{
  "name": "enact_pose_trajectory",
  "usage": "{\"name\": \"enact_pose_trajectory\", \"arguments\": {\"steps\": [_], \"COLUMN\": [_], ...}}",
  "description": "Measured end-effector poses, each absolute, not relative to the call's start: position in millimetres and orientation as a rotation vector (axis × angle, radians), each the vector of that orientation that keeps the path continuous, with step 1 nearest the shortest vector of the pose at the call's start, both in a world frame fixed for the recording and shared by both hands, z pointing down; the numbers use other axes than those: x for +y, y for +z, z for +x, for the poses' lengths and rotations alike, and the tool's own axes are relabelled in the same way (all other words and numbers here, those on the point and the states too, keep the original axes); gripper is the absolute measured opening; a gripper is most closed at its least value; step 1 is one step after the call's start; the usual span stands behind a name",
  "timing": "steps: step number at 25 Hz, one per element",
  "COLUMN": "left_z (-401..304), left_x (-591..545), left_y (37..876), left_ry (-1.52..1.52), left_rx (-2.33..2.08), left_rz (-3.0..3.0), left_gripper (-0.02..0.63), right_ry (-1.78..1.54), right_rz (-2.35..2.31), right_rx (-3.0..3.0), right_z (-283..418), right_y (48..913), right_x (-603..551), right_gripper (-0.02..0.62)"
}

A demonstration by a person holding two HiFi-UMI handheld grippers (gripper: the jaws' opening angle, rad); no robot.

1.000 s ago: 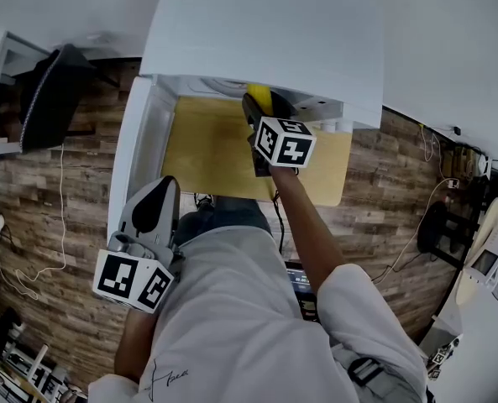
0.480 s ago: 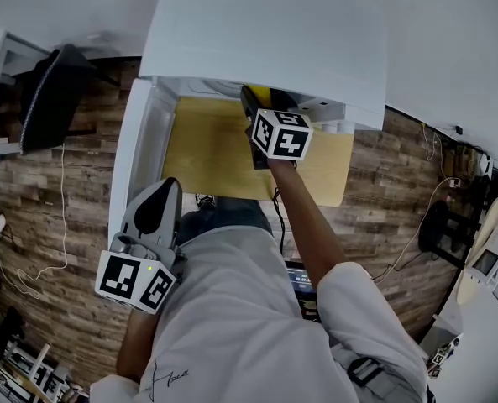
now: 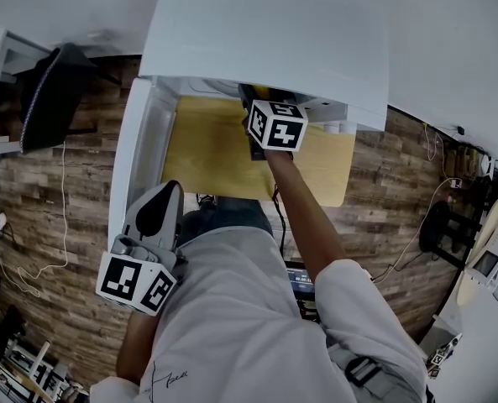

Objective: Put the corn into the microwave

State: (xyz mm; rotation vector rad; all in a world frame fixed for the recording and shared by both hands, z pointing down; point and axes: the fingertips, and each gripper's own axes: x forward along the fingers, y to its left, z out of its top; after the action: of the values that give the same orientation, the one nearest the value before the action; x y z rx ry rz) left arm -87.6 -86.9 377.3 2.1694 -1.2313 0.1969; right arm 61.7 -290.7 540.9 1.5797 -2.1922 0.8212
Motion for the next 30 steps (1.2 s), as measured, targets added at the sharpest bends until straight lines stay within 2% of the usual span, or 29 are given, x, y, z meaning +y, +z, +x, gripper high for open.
{"name": "enact_pose_trajectory", "arguments": {"steps": [30], "left_z": [-85.6], "left_x": [-86.2], "left_y": [390.1], "left_ry": [0.235], "left_rx": [-1.216], "left_rz": [2.136], "left_gripper": [-0.012], "right_ry": [0.589], "right_rz": [1.571], "right_rx": [-2.116], "right_z": [49.8], "right_y": [557.0], "right_x": [-325.1], "right_gripper": [0.262]}}
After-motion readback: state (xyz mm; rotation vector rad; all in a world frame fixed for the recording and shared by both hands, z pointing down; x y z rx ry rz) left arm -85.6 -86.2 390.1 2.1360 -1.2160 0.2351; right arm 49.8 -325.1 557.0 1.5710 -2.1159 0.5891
